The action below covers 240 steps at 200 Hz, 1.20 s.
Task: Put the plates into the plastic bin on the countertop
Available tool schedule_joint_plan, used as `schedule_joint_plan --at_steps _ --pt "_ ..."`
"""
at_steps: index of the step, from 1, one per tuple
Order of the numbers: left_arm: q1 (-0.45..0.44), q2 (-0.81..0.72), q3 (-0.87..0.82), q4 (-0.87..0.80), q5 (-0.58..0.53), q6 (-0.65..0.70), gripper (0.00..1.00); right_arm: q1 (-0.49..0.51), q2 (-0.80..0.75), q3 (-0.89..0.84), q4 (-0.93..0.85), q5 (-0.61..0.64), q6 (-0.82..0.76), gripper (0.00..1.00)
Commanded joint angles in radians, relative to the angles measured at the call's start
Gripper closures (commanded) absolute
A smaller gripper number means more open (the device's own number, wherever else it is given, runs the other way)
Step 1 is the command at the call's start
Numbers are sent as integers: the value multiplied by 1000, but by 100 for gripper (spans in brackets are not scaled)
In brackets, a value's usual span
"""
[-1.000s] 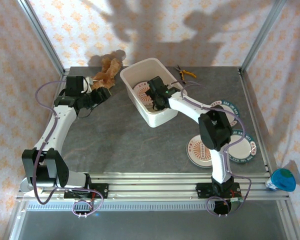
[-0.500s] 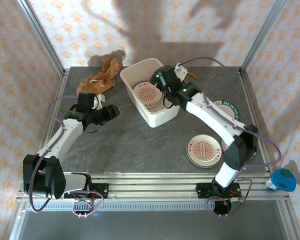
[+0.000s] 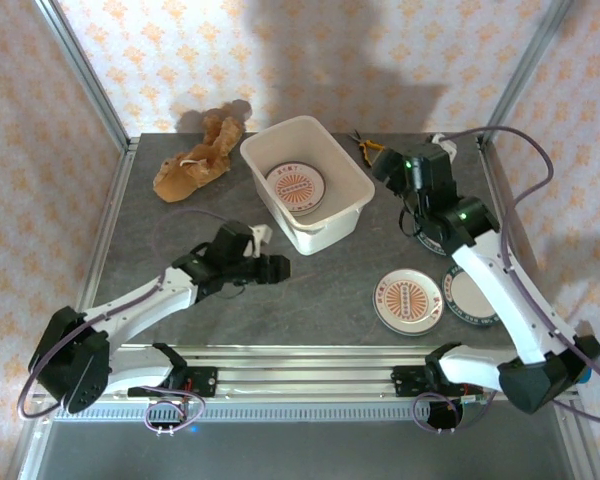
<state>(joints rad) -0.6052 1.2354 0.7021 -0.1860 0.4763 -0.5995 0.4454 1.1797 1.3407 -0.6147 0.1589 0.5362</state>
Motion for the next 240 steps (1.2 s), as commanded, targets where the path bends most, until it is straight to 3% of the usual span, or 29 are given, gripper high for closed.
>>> schedule_joint_plan --at_steps 1,32,97,149,240 --pt "-99 70 6 124 -131 -52 40 -61 -77 -90 -16 -100 -14 12" --pt "-229 233 117 163 -176 -49 41 -86 -160 -179 -9 -173 1 12" --pt "-379 607 412 235 -79 -80 41 -88 -306 -225 -113 -188 -16 12" --pt "-409 768 556 245 -41 -130 41 -90 -401 -272 -166 -168 -16 12" --pt "-428 829 610 242 -22 -184 41 -90 -420 -305 -155 -180 -14 12"
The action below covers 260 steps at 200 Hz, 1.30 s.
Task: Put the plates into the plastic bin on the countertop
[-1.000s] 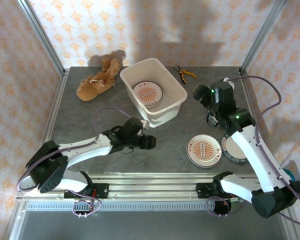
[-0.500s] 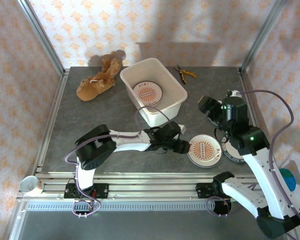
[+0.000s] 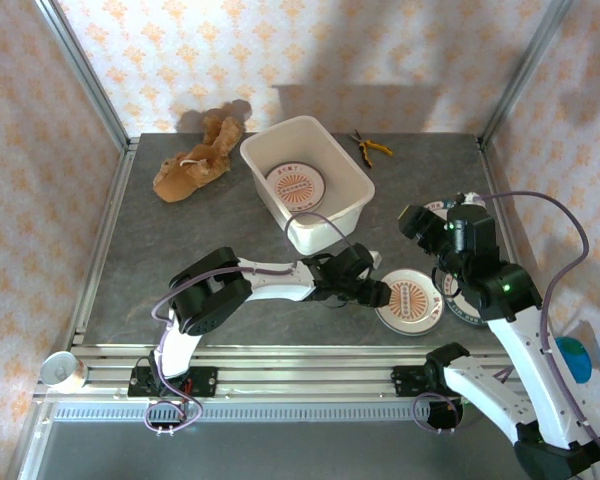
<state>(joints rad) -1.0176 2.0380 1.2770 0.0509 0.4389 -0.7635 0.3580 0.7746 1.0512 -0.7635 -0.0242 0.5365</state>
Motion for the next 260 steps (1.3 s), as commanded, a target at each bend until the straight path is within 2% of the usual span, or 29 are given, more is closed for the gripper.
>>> schedule_joint_plan --at_steps 1,47,124,166,198,260 --pt "-16 27 36 4 15 -20 41 -3 -15 -16 -6 4 -15 12" --pt "-18 48 48 -29 -3 -28 41 -4 -28 -25 -6 4 -13 12" --pt "-20 97 52 15 9 -82 45 -5 -53 -46 -18 16 -15 12" --pt "-21 105 56 5 1 -88 58 -5 -62 -55 -21 20 -11 12" --pt "-21 100 48 -5 -18 -85 73 -5 -72 -59 -21 18 -4 12" --pt "-21 44 -7 4 -89 -83 87 -4 -74 -57 -19 -9 5 12"
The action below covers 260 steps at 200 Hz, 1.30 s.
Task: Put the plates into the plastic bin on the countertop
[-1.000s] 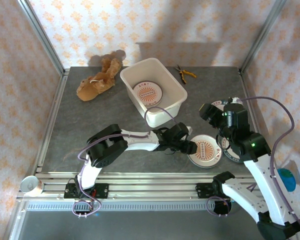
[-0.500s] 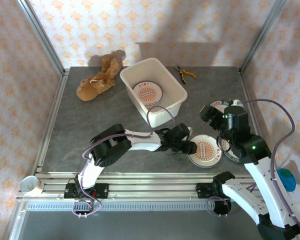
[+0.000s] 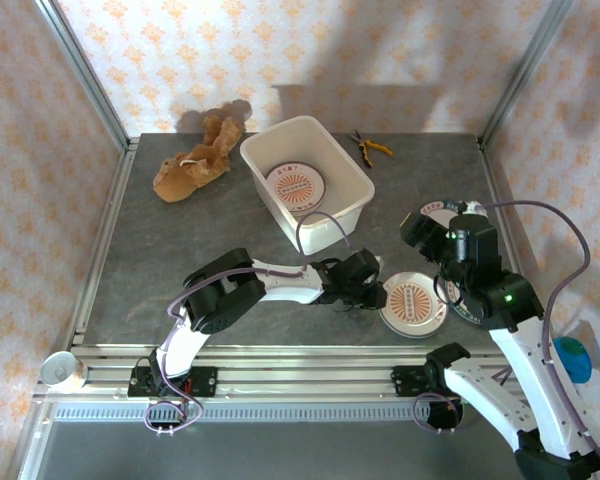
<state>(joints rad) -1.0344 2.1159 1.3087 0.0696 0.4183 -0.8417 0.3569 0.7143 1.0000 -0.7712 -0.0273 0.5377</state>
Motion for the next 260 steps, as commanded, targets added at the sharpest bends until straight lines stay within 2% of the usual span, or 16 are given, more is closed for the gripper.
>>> schedule_joint_plan --at_steps 1,56,108,147,177,204,235,260 --pt "-5 -35 -42 -14 -70 -5 87 -4 -13 -6 -11 -6 4 12" --pt "-12 -192 -108 -34 -188 15 100 -3 -12 3 8 -32 1 13" --pt "-21 -363 -57 -171 -261 89 100 -3 36 66 23 -26 -34 13" --pt "-9 -446 84 -355 -286 184 100 -5 118 205 62 -83 -74 15" --pt "67 -514 101 -326 -206 180 100 -4 198 365 15 -178 -140 23" --pt "143 -561 156 -376 -162 222 100 -5 235 474 -36 -221 -185 27" --pt "282 -614 192 -393 -64 210 100 -14 332 615 -129 -419 -220 27" --pt "380 -646 209 -395 3 213 100 -13 351 605 -114 -412 -203 27"
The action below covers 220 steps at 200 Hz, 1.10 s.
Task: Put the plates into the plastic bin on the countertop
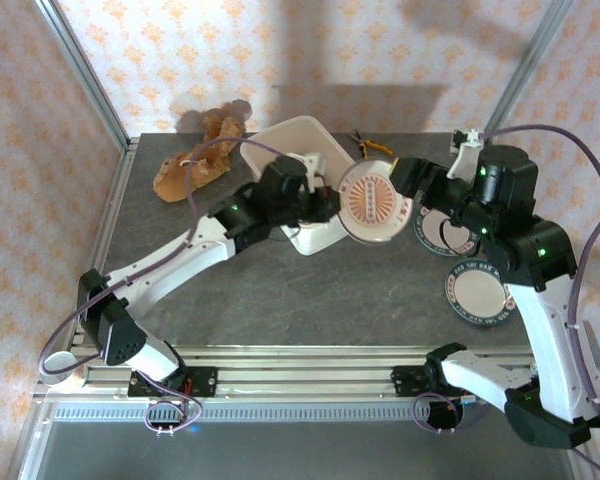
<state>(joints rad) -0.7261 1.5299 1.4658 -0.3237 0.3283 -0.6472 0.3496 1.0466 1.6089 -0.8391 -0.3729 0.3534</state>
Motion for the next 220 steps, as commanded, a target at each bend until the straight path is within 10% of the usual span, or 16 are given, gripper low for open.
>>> schedule_joint_plan --at_steps 1,94,220 --pt "75 -61 52 -3 94 18 100 -6 18 -6 -43 -66 -18 27" --pt "283 -126 5 119 273 -145 100 -12 92 -231 243 -196 150 34" --pt "295 -149 -79 235 310 -257 100 -19 163 -332 457 -138 285 63"
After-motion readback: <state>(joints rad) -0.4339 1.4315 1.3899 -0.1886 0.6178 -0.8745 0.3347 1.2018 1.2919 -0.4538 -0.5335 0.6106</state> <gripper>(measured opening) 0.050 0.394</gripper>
